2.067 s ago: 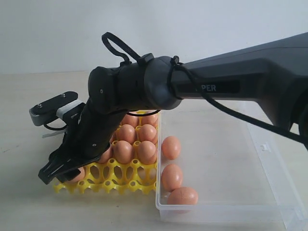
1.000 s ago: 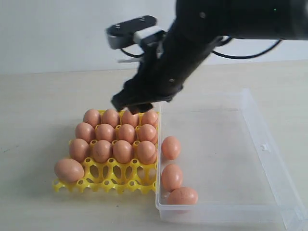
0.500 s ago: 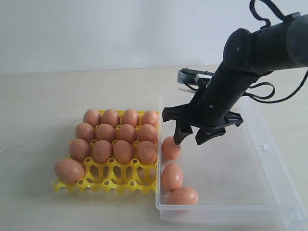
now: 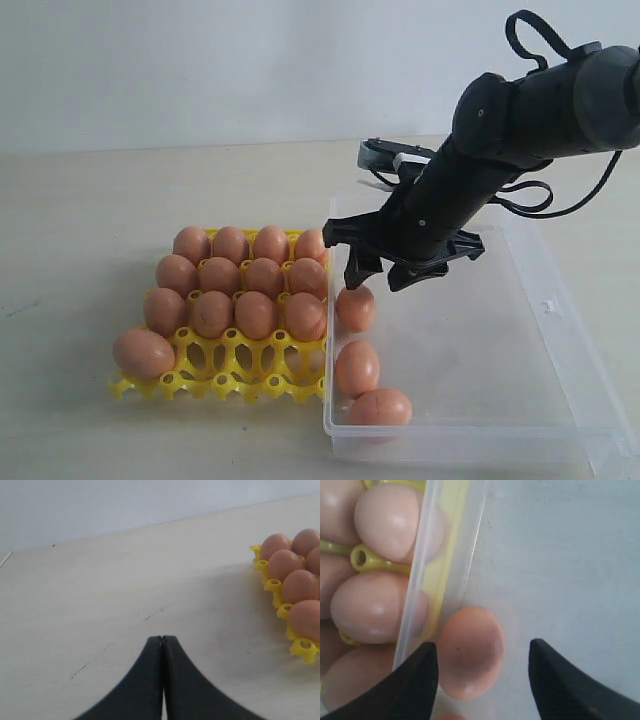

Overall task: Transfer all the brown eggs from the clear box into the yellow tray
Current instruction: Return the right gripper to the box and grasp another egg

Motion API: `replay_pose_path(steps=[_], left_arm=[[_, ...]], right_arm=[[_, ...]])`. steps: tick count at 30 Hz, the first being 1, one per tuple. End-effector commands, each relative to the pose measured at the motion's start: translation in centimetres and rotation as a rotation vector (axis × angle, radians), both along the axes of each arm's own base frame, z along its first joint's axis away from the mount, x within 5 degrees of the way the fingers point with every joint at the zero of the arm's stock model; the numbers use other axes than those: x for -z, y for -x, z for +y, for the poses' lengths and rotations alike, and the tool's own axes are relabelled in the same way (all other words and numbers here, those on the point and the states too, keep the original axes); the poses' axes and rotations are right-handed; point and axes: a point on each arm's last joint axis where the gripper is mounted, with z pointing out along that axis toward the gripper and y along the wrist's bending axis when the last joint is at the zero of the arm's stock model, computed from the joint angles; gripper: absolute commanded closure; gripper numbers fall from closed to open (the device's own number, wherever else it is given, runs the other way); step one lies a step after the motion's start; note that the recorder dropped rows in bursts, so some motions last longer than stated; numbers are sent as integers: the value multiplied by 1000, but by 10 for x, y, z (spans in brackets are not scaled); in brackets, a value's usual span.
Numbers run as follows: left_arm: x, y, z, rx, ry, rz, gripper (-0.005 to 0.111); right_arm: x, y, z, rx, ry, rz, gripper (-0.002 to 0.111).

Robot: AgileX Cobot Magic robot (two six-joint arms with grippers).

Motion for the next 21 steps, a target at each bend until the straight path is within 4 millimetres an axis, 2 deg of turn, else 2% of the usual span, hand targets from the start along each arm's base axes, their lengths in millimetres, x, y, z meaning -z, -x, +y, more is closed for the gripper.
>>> replay_pose_path(steps=[1, 8, 18, 21], left_arm=[[-2, 0, 0, -1, 6, -12, 107], [-2, 0, 0, -1, 6, -12, 107], [-2, 0, 0, -1, 6, -12, 107], [-2, 0, 0, -1, 6, -12, 107]], right_arm=[[8, -2, 4, -30, 7, -10, 55], [20, -3, 11, -45, 6, -24, 55], [38, -5, 12, -49, 21, -11, 55], [38, -7, 11, -52, 29, -37, 61]])
